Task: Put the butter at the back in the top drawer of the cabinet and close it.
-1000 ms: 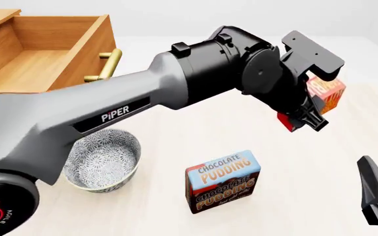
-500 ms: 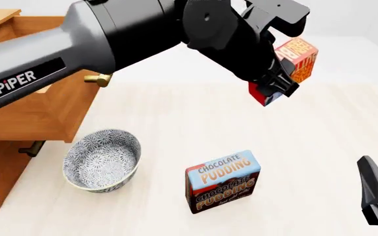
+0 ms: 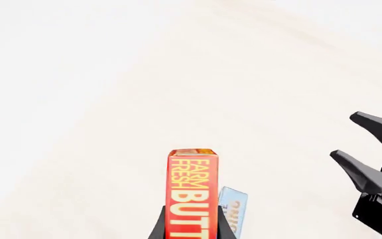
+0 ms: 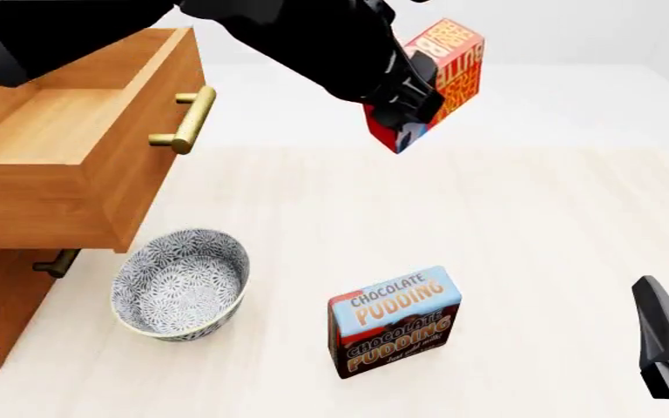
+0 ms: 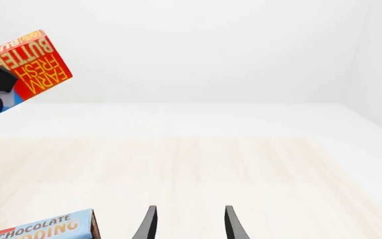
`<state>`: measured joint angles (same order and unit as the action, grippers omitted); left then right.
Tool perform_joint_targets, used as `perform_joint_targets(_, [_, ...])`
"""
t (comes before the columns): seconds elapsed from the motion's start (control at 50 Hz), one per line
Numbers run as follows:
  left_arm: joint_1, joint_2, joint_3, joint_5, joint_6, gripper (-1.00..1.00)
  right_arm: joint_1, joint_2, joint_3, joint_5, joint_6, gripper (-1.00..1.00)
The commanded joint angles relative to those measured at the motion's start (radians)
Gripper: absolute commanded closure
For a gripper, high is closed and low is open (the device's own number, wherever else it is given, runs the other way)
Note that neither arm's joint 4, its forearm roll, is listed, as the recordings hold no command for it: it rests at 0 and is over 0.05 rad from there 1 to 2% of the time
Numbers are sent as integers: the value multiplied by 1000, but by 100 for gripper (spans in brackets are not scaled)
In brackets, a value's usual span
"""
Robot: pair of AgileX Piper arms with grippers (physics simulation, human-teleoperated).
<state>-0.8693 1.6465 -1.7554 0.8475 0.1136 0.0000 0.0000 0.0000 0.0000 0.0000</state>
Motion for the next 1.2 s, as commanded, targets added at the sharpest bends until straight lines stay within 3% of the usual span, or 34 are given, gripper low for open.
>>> perform_joint_targets(0.02, [63,-133,63,26,27,100,0,0,0,0,0,-100])
perform_joint_targets(0.64, [242,-342,156,97,88,100,0,0,0,0,0,-100])
perform_joint_targets(1.2, [400,-478,170,178,125,100,0,0,0,0,0,-100])
